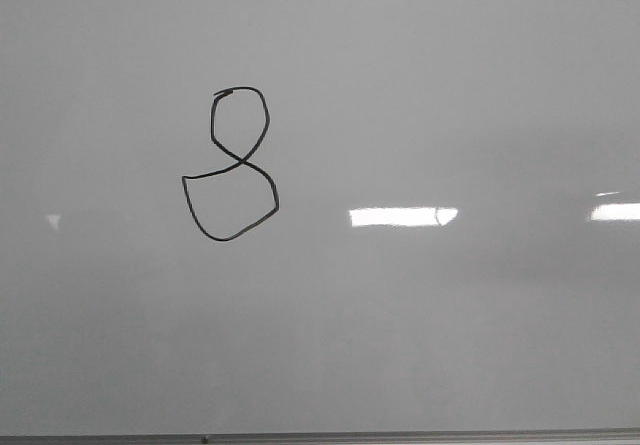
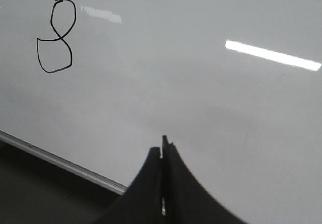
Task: Write number 8 on whiteboard
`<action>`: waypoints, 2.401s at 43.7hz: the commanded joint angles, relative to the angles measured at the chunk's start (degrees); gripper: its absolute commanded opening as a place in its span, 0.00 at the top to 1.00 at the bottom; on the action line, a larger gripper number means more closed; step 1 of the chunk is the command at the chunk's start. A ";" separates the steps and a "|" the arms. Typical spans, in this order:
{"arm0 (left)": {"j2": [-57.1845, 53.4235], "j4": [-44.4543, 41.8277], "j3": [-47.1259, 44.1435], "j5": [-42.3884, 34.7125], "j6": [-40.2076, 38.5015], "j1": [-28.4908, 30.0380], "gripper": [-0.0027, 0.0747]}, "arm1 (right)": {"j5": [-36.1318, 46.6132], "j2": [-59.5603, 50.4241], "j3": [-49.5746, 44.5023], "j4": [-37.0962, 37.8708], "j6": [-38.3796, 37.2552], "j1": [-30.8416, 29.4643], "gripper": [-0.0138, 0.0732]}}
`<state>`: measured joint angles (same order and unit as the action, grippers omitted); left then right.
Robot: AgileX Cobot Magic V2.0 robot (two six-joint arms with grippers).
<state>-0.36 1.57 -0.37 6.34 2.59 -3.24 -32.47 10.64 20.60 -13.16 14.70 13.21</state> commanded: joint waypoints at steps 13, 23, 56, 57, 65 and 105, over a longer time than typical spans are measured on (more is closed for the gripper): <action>-0.69 -0.01 -0.76 -4.99 -0.51 -0.47 0.99 | 4.40 0.67 1.41 -0.42 0.04 -0.34 0.92; -0.69 -0.01 -0.76 -4.99 -0.51 -0.47 0.99 | 4.40 0.67 1.41 -0.42 0.04 -0.34 0.92; -0.69 -0.01 -0.76 -4.99 -0.51 -0.47 0.99 | 29.83 -8.41 -19.98 8.55 -10.48 -11.76 0.92; -0.69 -0.01 -0.76 -4.99 -0.51 -0.47 0.99 | 29.83 -9.08 -20.89 8.55 -10.48 -11.94 0.92; -0.69 -0.01 -0.76 -4.99 -0.51 -0.47 0.99 | 27.35 -12.23 -22.01 8.55 -10.48 -12.05 0.92; -0.69 -0.01 -0.76 -4.99 -0.51 -0.47 0.99 | 27.03 -12.27 -22.01 8.55 -10.48 -12.05 0.92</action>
<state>-0.36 1.57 -0.37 5.88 2.49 -3.24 -9.62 -0.57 -1.51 -5.32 4.31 1.57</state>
